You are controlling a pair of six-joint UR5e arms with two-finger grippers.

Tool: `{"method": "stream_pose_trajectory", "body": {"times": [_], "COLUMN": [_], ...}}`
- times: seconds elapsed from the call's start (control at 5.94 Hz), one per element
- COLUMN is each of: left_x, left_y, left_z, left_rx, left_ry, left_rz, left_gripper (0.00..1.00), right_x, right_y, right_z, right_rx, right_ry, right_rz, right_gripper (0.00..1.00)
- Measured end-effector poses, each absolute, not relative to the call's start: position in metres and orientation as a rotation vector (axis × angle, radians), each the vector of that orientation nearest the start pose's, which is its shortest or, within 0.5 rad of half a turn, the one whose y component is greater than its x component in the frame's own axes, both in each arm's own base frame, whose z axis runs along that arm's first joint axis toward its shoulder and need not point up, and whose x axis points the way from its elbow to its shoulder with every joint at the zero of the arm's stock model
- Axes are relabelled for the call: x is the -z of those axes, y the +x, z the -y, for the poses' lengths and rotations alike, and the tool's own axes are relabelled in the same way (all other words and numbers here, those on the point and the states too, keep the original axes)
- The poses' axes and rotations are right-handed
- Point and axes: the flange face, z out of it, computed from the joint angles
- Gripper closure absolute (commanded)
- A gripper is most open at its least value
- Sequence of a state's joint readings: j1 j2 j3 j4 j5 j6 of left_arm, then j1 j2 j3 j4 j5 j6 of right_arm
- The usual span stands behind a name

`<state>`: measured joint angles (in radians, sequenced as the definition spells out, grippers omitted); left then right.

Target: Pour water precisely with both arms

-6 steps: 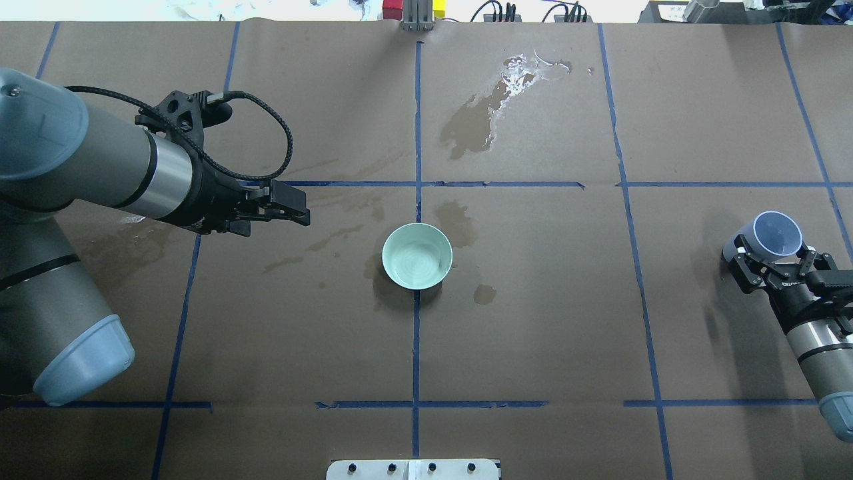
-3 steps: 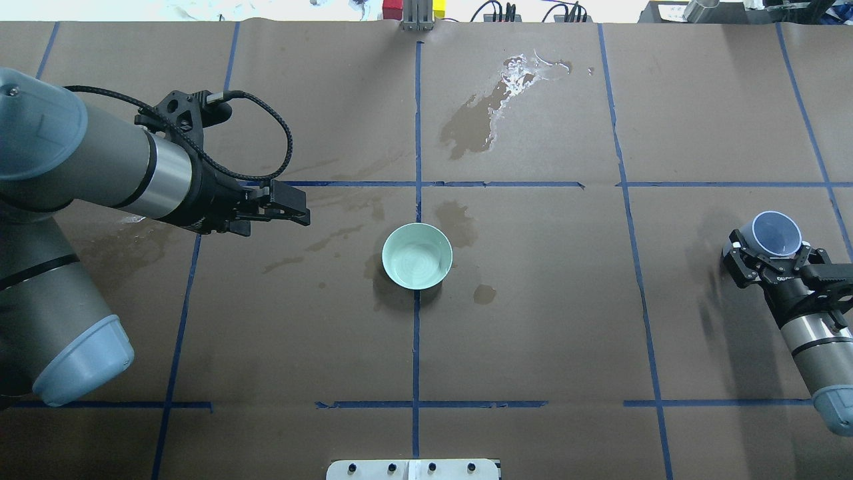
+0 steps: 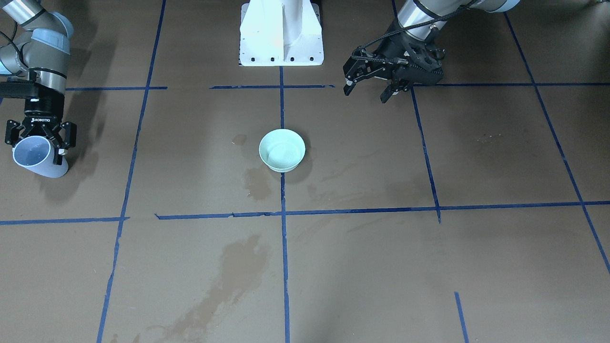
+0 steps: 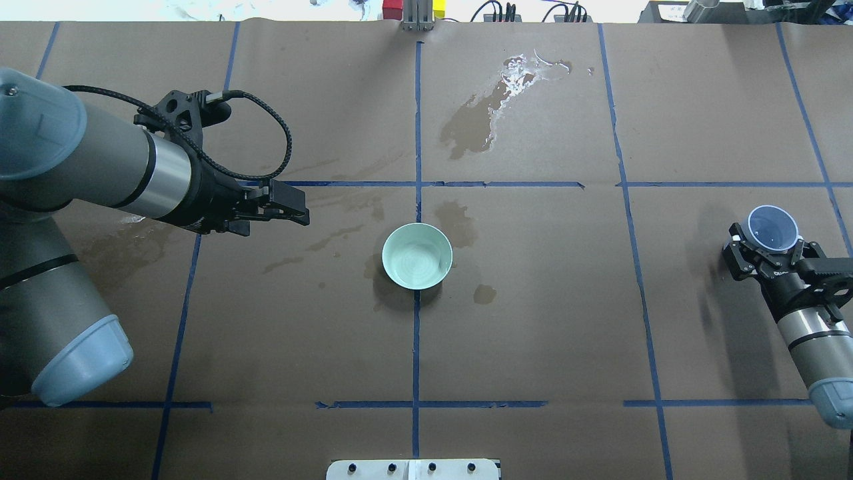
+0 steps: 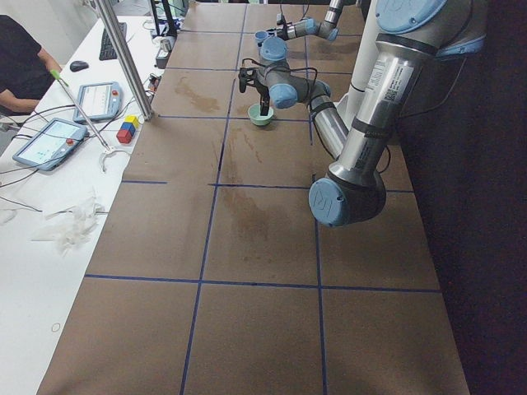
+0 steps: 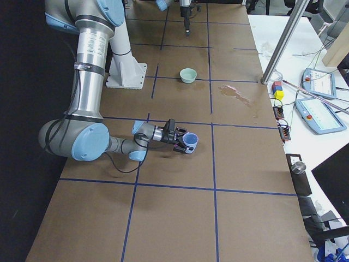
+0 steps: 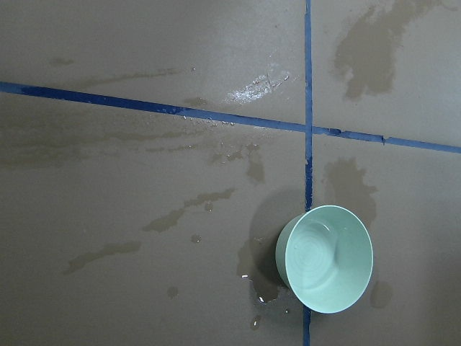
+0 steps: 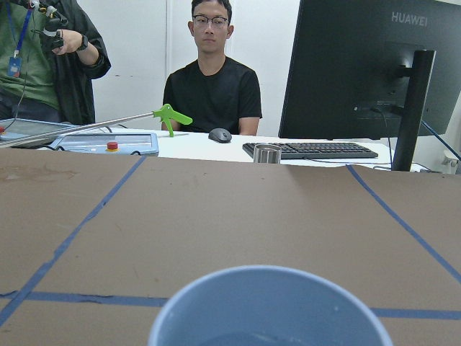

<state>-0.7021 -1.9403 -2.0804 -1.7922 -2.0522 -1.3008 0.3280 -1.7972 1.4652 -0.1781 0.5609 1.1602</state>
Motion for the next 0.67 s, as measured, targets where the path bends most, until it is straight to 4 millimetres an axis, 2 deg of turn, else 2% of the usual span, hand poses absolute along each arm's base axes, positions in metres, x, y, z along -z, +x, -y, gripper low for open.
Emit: {"method": "stream_pose_trajectory", "body": {"times": [0.17,0.34,0.5,0.67], "left_x": [-0.211,-0.212,-0.212,-0.212], "left_y": [0.345,0.344,0.344,0.344], "left_z": [0.406,0.405,0.404,0.404], "left_rx": [0.119,0.119,0.119,0.119], "left_ry": [0.120,0.120,0.119,0.119], "left_rz": [-1.149,-1.149,-1.148,-1.148], "left_gripper": [0.00,0.00,0.00,0.00], "right_x": [-0.635,-0.619,-0.600,-0.574], "right_y": [-0.279,-0.279,-0.280,-0.294], "right_z": [0.338,0.352,0.361,0.368], "right_rx": [-0.427,-0.371,-0.309,-0.244], "right_ry": [1.198,1.217,1.235,1.261], "right_rz": [0.546,0.515,0.499,0.501], "right_gripper": [0.65,0.72,0.73,0.71]}}
